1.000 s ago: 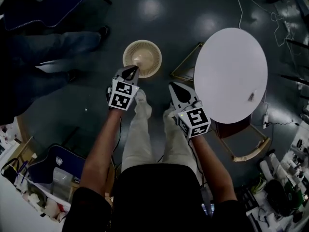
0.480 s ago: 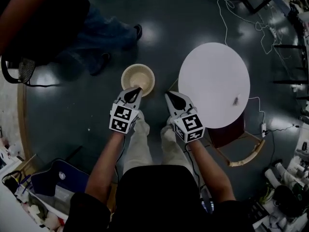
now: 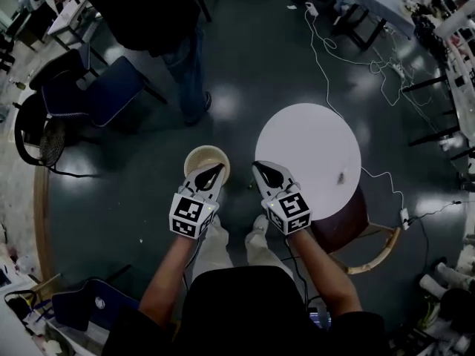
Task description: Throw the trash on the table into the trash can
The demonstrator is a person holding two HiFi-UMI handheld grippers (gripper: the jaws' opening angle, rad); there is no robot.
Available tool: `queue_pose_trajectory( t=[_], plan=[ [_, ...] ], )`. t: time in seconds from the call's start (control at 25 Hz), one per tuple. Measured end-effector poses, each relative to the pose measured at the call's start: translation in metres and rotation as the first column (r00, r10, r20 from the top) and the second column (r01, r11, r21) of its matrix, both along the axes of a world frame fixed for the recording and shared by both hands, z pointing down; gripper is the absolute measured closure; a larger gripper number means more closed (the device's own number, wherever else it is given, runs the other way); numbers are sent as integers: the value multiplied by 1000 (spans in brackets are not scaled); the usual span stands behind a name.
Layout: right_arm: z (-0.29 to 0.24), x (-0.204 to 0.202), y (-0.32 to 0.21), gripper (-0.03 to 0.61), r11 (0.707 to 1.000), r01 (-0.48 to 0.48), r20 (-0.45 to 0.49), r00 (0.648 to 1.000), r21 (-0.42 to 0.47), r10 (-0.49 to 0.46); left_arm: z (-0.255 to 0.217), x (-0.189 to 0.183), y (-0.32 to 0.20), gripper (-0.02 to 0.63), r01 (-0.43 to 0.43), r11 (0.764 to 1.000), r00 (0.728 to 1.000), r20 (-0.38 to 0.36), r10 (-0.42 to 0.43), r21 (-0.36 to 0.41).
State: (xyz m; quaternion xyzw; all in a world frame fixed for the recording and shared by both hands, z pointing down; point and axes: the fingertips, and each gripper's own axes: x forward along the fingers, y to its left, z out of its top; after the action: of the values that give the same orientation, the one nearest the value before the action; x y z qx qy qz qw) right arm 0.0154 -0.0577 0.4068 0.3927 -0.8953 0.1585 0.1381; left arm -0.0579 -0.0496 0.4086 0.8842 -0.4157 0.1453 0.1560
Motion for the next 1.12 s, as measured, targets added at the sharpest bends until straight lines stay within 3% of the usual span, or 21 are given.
queue_pose_trajectory(
  t=[0.4,0.56,0.88,1.12],
  plan=[
    [-74,60,9,563,993,-50,12,999,109,49,-99,59,10,598,-36,991,996,-78,46,132],
    [-106,87,15,563,985,-70,33,997,158,66,-129,87,15,598,-59,981,994,-75,74,187],
    [-155,126,27,563,965,-111,75,993,238,96,-158,132,20,598,-107,960,993,-10,114,259],
    [-150,169,36,563,958,-160,76,986,237,146,-169,174,25,598,-143,945,986,-44,162,293]
  ],
)
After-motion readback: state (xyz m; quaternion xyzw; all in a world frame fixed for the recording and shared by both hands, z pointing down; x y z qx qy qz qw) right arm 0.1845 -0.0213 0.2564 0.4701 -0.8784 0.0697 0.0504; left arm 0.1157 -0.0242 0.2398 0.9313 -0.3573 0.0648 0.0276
